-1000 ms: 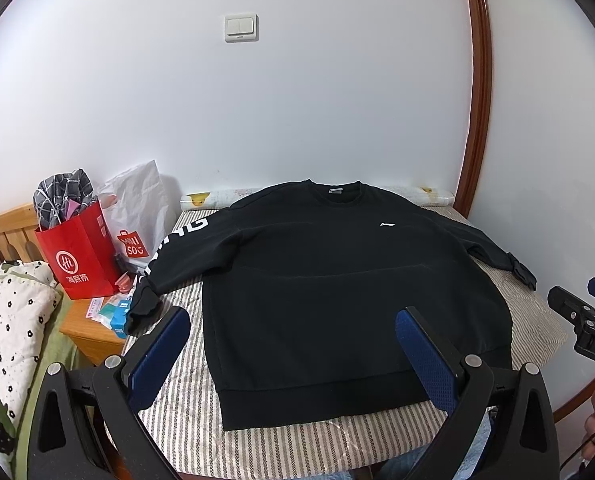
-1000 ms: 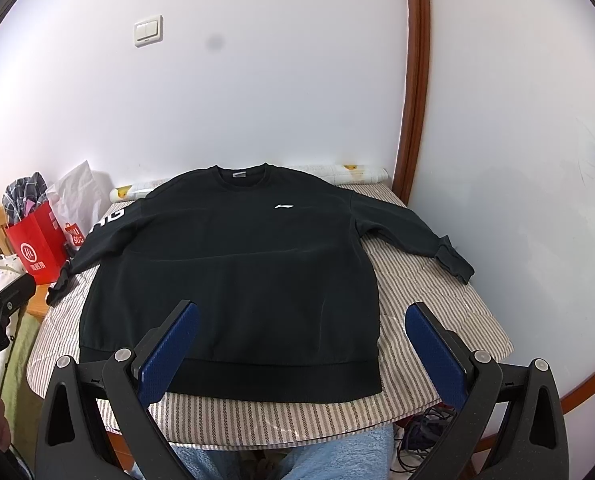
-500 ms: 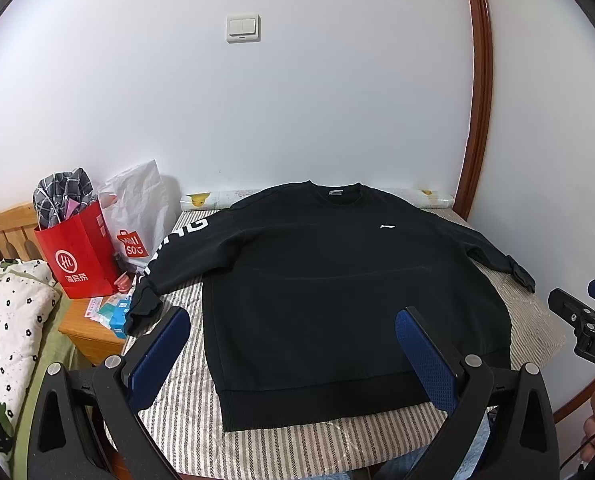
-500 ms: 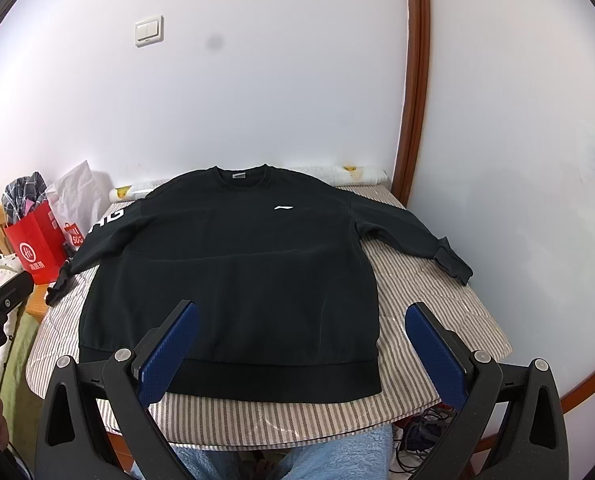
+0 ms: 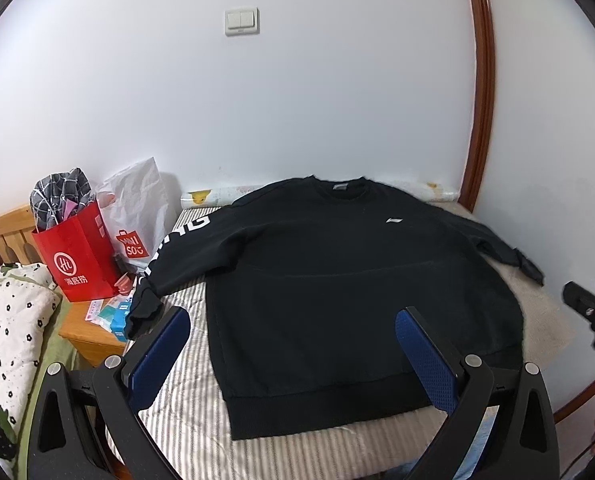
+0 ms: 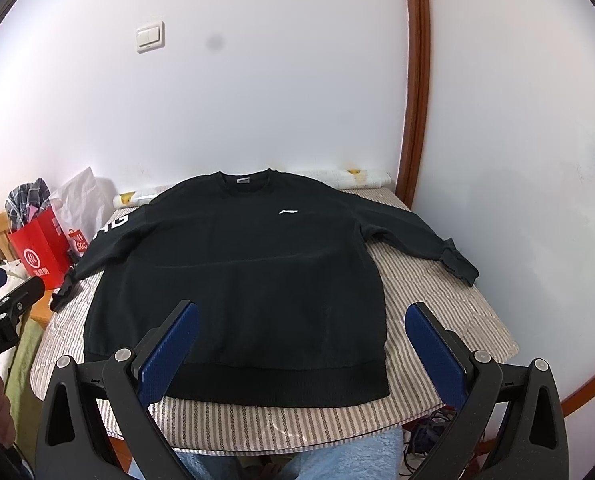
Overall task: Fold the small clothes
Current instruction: 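Grasp the lettered sleeve cuff of the black sweatshirt with the left gripper, then carry the sleeve across the sweatshirt body with the left gripper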
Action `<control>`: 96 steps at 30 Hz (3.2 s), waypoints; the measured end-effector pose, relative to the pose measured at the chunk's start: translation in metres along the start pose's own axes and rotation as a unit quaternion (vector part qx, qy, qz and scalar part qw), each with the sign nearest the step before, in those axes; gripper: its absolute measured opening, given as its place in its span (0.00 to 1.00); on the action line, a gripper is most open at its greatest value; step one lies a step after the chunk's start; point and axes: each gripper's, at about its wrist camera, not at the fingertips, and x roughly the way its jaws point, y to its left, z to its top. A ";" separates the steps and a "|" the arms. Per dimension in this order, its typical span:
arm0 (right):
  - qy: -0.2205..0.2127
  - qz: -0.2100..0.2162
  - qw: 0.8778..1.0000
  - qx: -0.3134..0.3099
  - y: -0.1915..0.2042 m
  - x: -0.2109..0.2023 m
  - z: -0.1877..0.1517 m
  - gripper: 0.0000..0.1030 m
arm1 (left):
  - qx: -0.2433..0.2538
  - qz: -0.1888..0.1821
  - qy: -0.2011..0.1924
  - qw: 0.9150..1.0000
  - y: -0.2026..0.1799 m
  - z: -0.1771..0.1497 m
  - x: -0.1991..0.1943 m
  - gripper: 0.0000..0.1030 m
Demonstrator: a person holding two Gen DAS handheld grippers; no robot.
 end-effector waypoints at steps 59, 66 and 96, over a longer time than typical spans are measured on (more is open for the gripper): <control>0.132 -0.033 0.991 -0.003 0.028 0.193 -0.027 0.98 | -0.085 0.000 0.073 0.994 0.161 0.027 0.197 0.07; 0.121 -0.020 0.992 0.010 -0.009 0.196 -0.013 0.98 | -0.058 -0.030 0.058 0.996 0.087 0.075 0.209 0.07; 0.122 0.029 0.992 0.018 -0.050 0.244 0.006 0.98 | -0.025 -0.196 0.083 0.977 -0.106 0.126 0.273 0.38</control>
